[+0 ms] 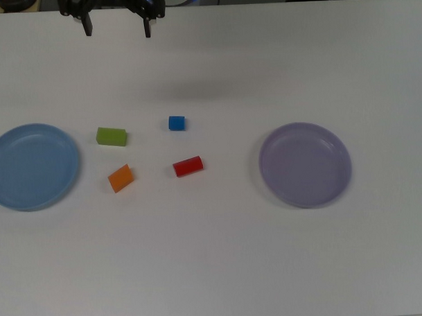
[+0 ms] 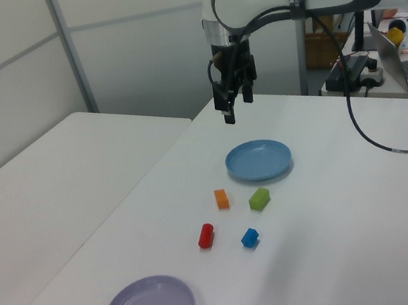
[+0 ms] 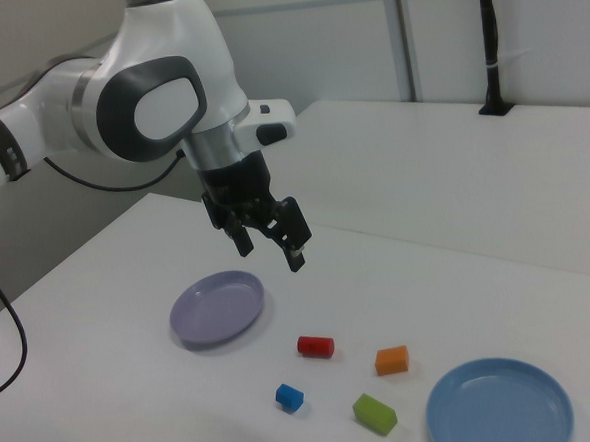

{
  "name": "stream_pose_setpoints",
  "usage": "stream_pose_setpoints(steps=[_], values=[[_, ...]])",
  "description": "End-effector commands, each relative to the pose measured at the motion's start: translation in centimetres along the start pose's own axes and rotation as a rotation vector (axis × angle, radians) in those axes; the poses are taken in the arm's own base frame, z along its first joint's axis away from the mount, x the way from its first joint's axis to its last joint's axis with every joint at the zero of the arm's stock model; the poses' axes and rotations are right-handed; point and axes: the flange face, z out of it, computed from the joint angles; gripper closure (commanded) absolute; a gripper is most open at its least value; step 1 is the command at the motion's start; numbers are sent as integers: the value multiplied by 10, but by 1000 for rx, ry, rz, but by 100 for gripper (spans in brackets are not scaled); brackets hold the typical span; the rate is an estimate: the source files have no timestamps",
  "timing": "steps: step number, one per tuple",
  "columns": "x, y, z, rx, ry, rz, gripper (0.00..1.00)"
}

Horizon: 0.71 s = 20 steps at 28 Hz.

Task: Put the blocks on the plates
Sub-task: 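Move the gripper down toward the green block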

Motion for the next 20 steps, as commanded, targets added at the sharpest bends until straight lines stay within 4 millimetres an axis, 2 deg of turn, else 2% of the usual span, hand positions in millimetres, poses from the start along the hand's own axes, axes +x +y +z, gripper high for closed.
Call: stream_pose_setpoints(steps=[1,10,14,17,20], values=[[-9,17,-5,2,-37,-29,0],[-4,17,5,0,-50,-28,0],[12,35,43,-13,-101,-7,0],[30,37,62,-23,-49,-17,0],[35,38,83,-25,-42,-18,0]])
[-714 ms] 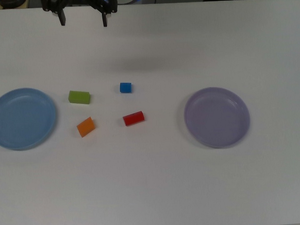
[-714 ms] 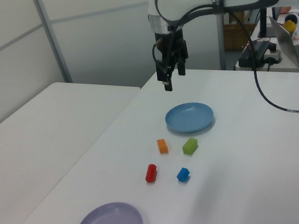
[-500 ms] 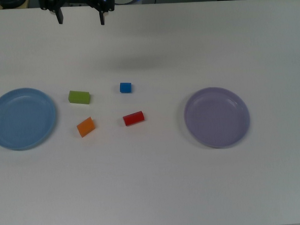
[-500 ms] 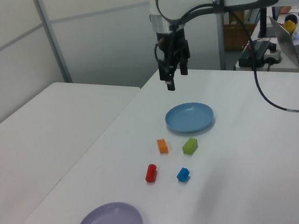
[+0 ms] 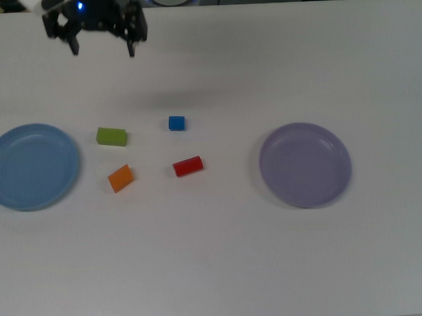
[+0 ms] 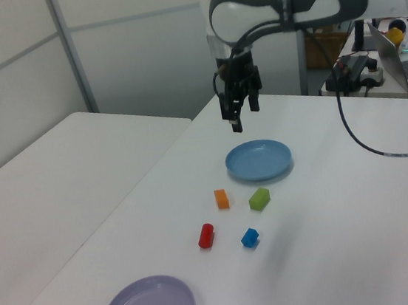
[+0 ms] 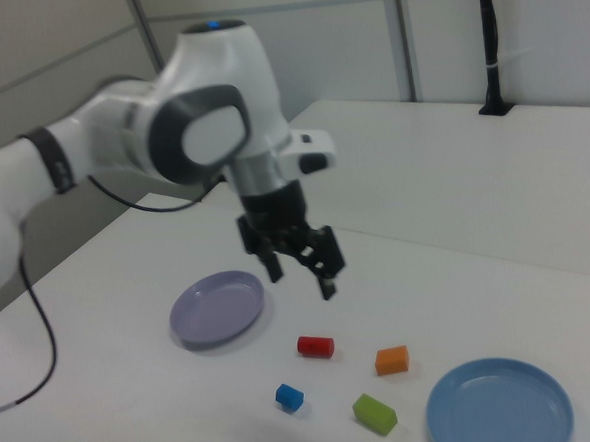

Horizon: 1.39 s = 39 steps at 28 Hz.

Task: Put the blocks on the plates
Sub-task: 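Move the gripper down toward the green block, then close the gripper on the green block and lift it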

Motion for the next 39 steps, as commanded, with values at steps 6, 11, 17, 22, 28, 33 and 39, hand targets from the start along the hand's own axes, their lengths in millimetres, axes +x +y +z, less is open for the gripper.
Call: stream_pose_setpoints(steps=[6,11,17,22,28,33,39], values=[[21,12,67,-18,-6,-19,0],[19,12,102,-16,-50,-26,0],[19,33,154,-7,-139,-30,0],[25,47,193,-5,-173,-13,0],[32,47,218,-9,-173,-16,0],[28,40,238,-10,-170,-26,0],[30,36,251,-13,-153,-34,0]])
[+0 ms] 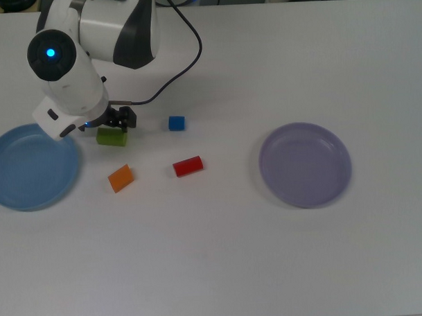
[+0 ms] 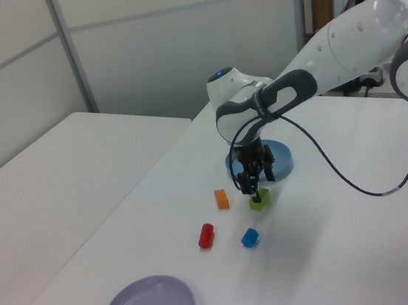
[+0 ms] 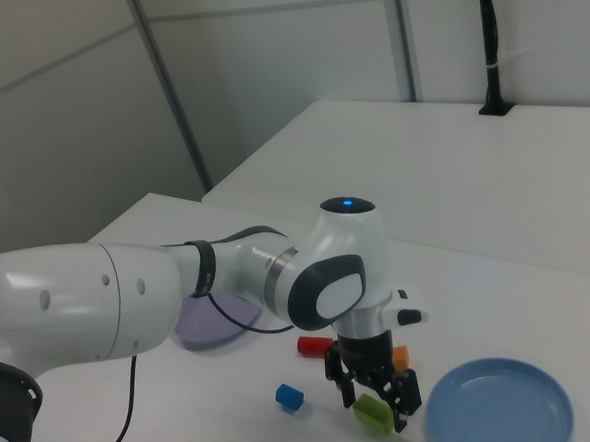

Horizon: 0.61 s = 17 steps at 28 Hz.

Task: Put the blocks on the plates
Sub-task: 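Close the gripper on the green block and lift it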

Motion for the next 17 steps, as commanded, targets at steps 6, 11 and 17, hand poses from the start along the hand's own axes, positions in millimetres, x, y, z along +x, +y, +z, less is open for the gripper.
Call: stream_pose_setpoints(steps=[6,11,17], values=[[5,-12,17,-18,39,-40,19],[5,-18,16,-20,37,-43,64],[3,-22,8,-20,38,-45,77]])
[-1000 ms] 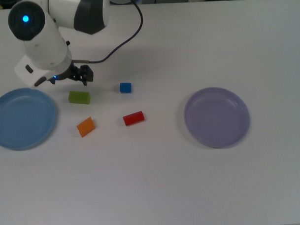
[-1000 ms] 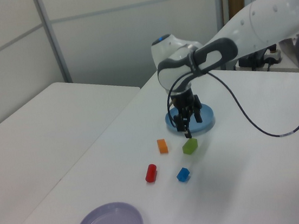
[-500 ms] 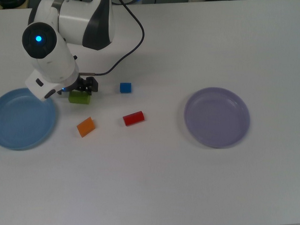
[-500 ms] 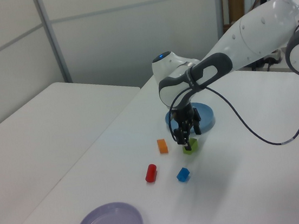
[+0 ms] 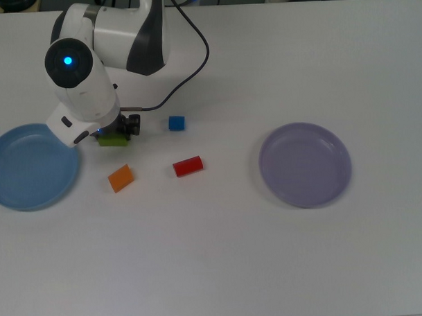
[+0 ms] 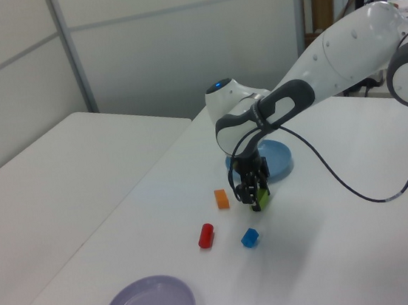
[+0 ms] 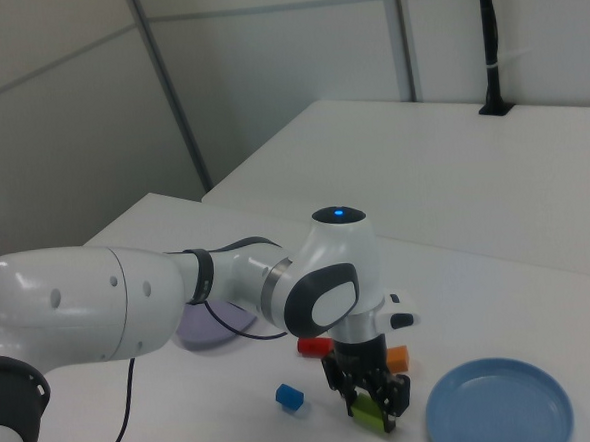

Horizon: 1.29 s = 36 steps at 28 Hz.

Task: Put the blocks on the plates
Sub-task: 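Close the gripper on the green block and lift it, then carry the green block over the light blue plate and release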

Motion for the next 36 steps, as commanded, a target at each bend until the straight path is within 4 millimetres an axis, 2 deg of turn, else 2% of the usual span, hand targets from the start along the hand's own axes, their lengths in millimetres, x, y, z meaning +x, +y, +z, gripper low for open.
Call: stream_pose_setpoints(steps=[1,4,5,8,10,11,13,17,21,23,27,31,36], values=[[-5,-3,-13,-13,14,-14,77],[-11,-1,-37,-9,15,-18,77],[-12,6,-58,-13,40,-10,77],[-6,16,-86,-21,86,0,76],[-3,33,-104,-29,120,2,76],[-2,51,-113,-35,139,1,75],[-3,66,-118,-38,150,2,75],[-2,97,-104,-39,142,15,72],[9,116,-92,-46,144,25,72],[13,128,-76,-47,128,28,72],[14,140,-61,-58,105,21,72],[25,141,-50,-74,145,26,72],[24,148,-46,-72,143,32,69]])
